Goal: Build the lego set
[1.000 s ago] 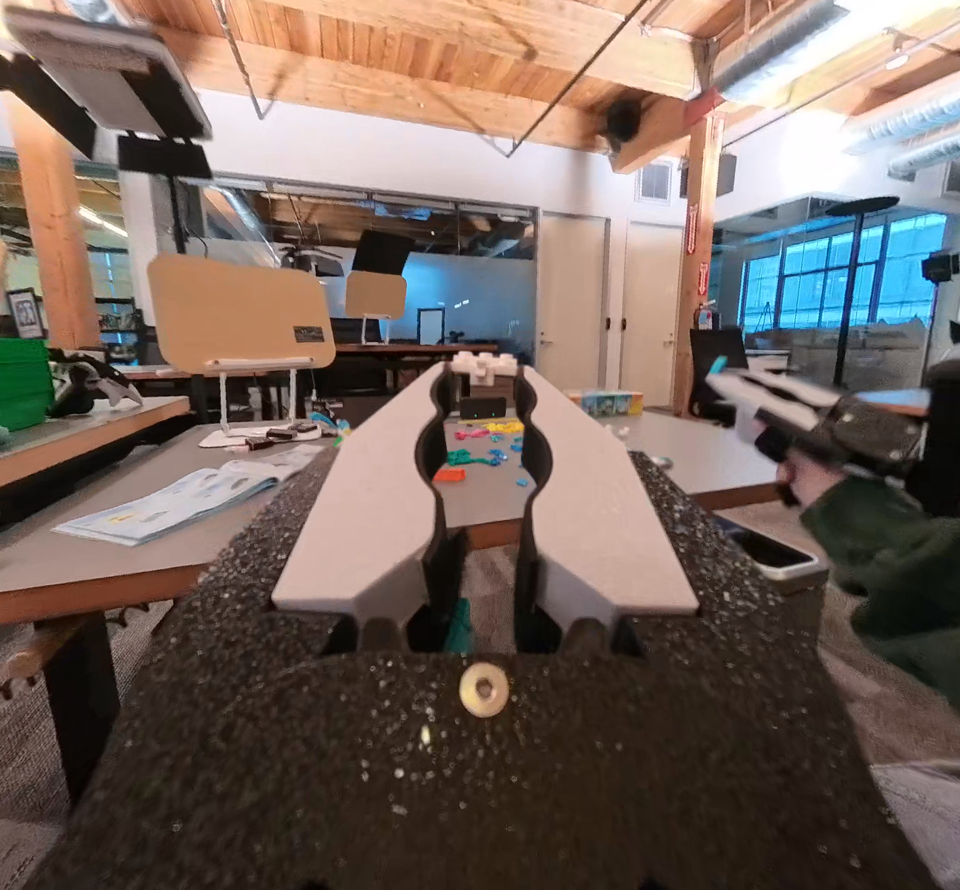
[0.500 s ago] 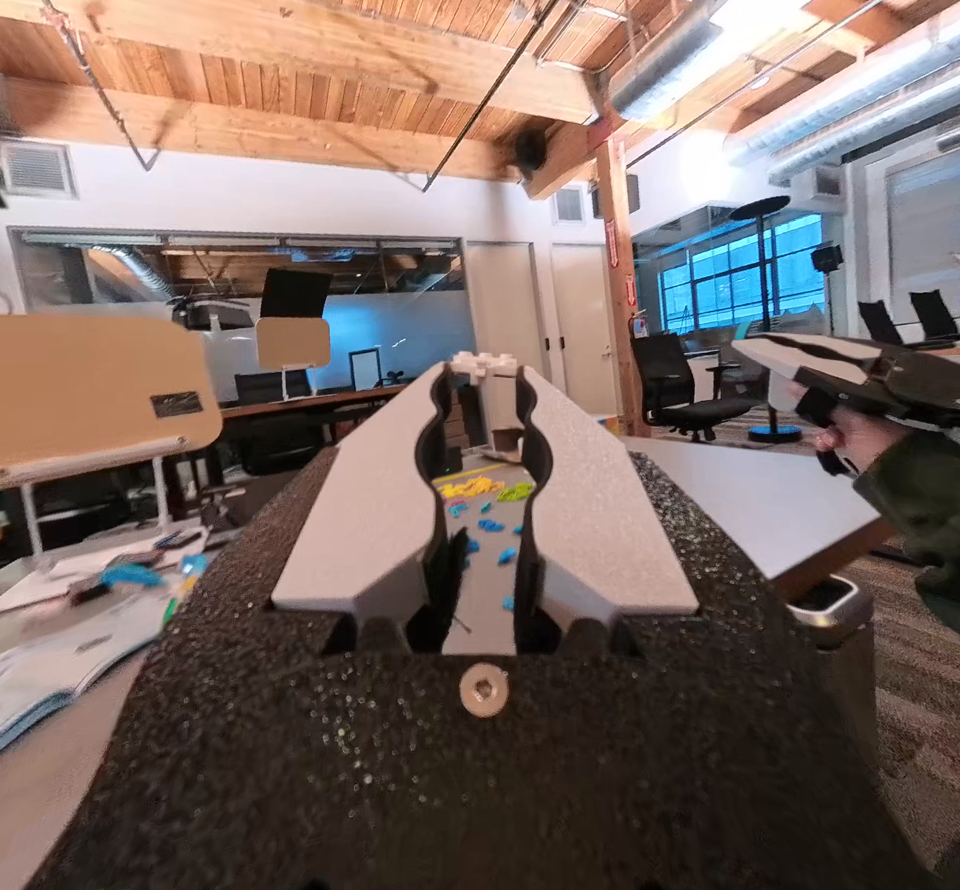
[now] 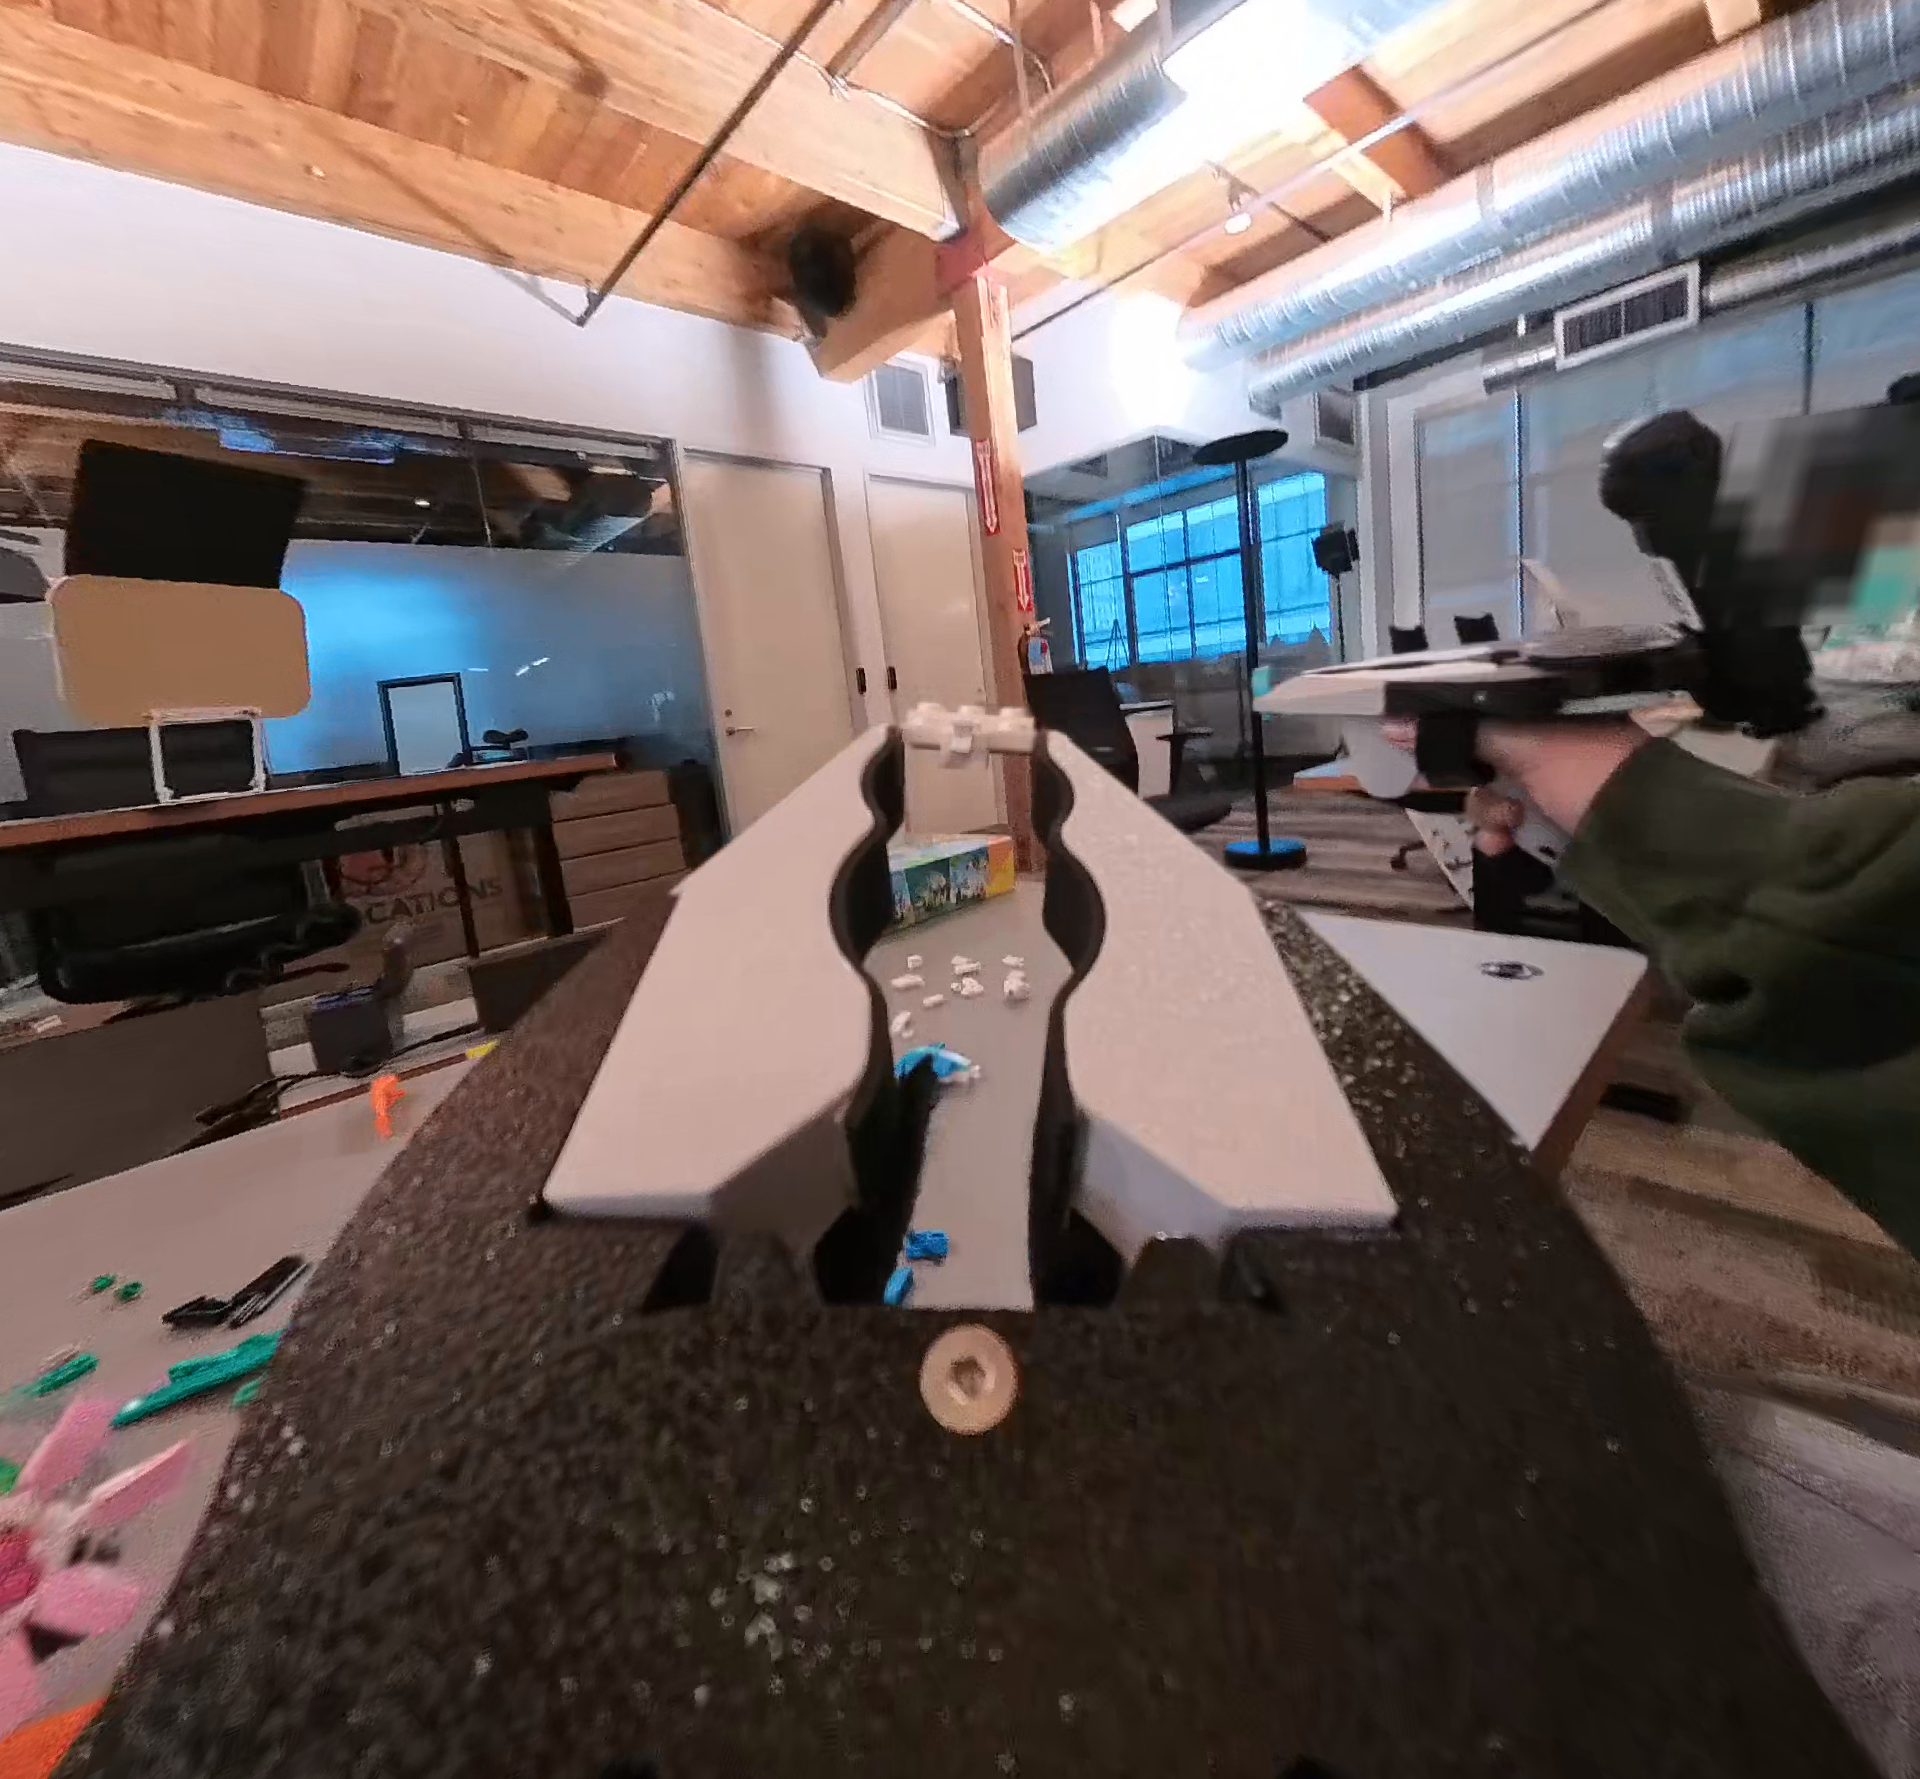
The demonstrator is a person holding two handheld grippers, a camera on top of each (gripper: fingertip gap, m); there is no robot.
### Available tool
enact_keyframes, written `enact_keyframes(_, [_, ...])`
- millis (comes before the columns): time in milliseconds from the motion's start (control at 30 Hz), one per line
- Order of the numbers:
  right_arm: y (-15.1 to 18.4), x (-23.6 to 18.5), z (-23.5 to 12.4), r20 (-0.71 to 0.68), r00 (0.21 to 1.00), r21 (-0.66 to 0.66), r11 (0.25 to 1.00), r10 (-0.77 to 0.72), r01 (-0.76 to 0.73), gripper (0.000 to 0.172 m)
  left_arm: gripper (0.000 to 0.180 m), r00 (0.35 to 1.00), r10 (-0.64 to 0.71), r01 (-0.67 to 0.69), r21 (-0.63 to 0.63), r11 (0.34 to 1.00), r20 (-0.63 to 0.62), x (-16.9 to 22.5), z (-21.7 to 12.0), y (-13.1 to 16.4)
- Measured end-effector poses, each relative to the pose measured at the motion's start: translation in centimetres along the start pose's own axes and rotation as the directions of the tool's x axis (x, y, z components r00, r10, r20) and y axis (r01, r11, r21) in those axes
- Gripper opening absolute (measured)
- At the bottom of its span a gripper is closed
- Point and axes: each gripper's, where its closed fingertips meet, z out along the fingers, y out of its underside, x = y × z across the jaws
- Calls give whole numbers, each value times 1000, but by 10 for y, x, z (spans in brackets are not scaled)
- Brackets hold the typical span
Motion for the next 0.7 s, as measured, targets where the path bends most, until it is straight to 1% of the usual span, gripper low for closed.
enact_keyframes(33, [9,3,9,21,1000,-21,1000,18,-17,6,22,1000,10,-10,-12,1000,-12,1,9,7])
enact_keyframes(133, [37,14,42,72,997,-85,996,33,-26,6,22,996,51,-55,-53,997,-66,-3,49,30])
enact_keyframes(267, [77,27,93,152,985,-191,980,86,-56,6,22,991,49,-58,-70,996,-128,-15,120,55])
enact_keyframes(333, [99,31,112,183,976,-283,957,118,-63,6,22,988,72,-84,-87,993,-137,-21,152,70])
enact_keyframes(433, [127,31,126,200,958,-426,898,208,-106,6,22,985,89,-106,-111,988,-151,-30,189,94])
enact_keyframes(500, [144,32,126,186,953,-524,844,240,-111,6,22,984,111,-127,-115,985,-137,-37,203,111])
enact_keyframes(533, [153,32,122,182,949,-582,806,259,-108,6,22,984,122,-138,-120,983,-132,-39,207,119])
enact_keyframes(633, [176,33,102,135,940,-711,692,313,-128,6,22,967,184,-211,-148,966,-178,-30,206,140])
enact_keyframes(700, [186,34,91,90,926,-754,632,367,-177,6,22,956,221,-252,-152,956,-193,-25,201,144])
